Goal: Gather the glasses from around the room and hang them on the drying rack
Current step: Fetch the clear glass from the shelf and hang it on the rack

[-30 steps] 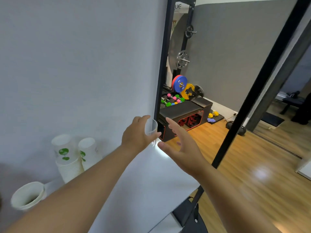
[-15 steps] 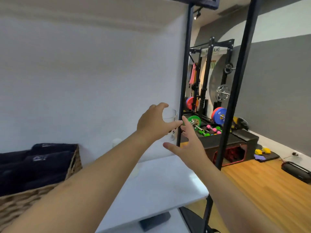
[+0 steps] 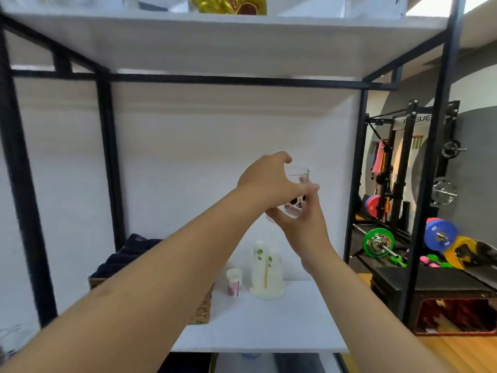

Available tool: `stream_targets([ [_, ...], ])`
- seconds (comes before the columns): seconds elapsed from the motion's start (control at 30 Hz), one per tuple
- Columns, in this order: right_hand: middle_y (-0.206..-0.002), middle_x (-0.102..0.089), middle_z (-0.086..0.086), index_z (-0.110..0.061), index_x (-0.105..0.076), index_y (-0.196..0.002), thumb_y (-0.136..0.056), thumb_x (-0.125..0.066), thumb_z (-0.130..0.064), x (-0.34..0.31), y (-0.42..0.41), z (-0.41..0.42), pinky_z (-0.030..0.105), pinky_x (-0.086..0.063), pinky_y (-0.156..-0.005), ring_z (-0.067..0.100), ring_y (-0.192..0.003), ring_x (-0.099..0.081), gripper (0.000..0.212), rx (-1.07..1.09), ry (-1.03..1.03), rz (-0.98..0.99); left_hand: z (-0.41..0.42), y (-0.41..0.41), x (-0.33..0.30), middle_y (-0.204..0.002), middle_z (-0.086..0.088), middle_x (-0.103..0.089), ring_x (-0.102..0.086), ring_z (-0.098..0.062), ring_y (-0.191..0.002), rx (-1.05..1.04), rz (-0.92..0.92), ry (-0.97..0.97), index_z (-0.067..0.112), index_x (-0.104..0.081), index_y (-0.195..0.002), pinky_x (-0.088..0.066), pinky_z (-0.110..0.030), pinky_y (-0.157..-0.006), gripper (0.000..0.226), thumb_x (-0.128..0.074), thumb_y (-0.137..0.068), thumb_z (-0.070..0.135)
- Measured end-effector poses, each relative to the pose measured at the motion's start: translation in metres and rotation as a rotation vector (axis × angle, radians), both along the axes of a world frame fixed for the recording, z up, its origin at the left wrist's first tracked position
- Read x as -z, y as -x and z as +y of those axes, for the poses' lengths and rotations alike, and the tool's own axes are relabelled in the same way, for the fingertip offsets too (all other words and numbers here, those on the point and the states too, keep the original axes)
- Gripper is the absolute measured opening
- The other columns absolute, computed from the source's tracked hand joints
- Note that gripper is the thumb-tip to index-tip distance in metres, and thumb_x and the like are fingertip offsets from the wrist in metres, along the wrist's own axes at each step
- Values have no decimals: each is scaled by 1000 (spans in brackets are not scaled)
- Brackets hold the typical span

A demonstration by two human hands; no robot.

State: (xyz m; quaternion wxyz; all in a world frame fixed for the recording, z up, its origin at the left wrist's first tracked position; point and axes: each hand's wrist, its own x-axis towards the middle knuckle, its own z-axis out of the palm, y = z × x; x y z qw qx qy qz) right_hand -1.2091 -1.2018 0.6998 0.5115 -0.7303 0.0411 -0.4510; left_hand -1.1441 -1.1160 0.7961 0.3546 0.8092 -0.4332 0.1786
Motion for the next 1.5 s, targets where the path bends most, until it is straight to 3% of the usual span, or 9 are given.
stream_targets([
  [0.27, -121, -56, -25, -61, -34, -112, -86, -87, -26, -26, -42, 139, 3, -48, -61, -6, -107, -59, 69, -227, -4, -21, 164, -21, -16, -144, 6, -51, -53, -18, -126, -119, -3, 24, 32, -42, -149, -47, -34, -90, 98, -66, -68, 83],
  [0.37, -127, -56, -25, -60, -41, -120, -83, -89, -34, -31, -56, 205, 18, -60, -71, 1, -113, -63, 67, -301, -45, -25, 238, -27, -15, -151, 6, -46, -52, -18, -129, -128, 45, 61, 36, -37, -152, -49, -36, -96, 96, -67, -72, 80],
  [0.47, -132, -50, -17, -39, -36, -146, -76, -93, -41, -29, -67, 268, 40, -63, -92, 4, -113, -64, 91, -336, -119, -6, 312, -28, -13, -155, 5, -43, -55, -18, -127, -107, 94, 118, 38, -33, -154, -50, -39, -100, 92, -68, -77, 75],
  [0.67, -119, -51, -17, -45, -35, -134, -75, -93, -43, -24, -81, 383, 20, -61, -64, 11, -104, -68, 82, -445, -178, -2, 457, -24, -1, -152, 5, -46, -54, -14, -125, -235, 128, 263, 34, -41, -152, -46, -32, -95, 71, -59, -91, 65],
  [0.87, -114, -59, -18, -43, -39, -133, -76, -93, -38, -17, -91, 486, 23, -62, -68, 5, -95, -71, 79, -587, -186, 8, 597, -27, 23, -144, 11, -51, -60, -7, -112, -435, 176, 342, 34, -48, -146, -44, -16, -68, 62, -58, -93, 62],
  [1.07, -150, -47, 7, -41, -37, -138, -76, -93, -40, -10, -114, 565, 40, -64, -87, 12, -117, -62, 83, -682, -145, 74, 693, -31, 49, -145, 7, -52, -59, -10, -111, -600, 173, 324, 33, -47, -147, -47, -26, -79, 62, -58, -94, 62],
  [1.27, -142, -51, 5, -43, -38, -134, -76, -93, -40, 9, -159, 635, 37, -64, -85, 8, -114, -61, 79, -784, -128, 102, 764, -50, 71, -146, 3, -53, -58, -16, -121, -738, 155, 317, 28, -47, -149, -49, -38, -100, 61, -57, -96, 57],
  [1.43, -142, -49, 6, -45, -38, -130, -77, -92, -40, 31, -215, 688, 34, -63, -82, 9, -111, -62, 75, -863, -115, 146, 809, -87, 93, -144, 6, -53, -58, -16, -122, -807, 168, 303, 30, -46, -149, -56, -25, -75, 59, -56, -97, 56],
  [1.5, -143, -49, 6, -45, -39, -130, -77, -91, -41, 37, -242, 707, 35, -63, -84, 11, -112, -62, 75, -886, -101, 166, 825, -108, 99, -144, 6, -53, -58, -15, -122, -851, 175, 306, 30, -46, -149, -55, -32, -88, 59, -56, -97, 56],
])
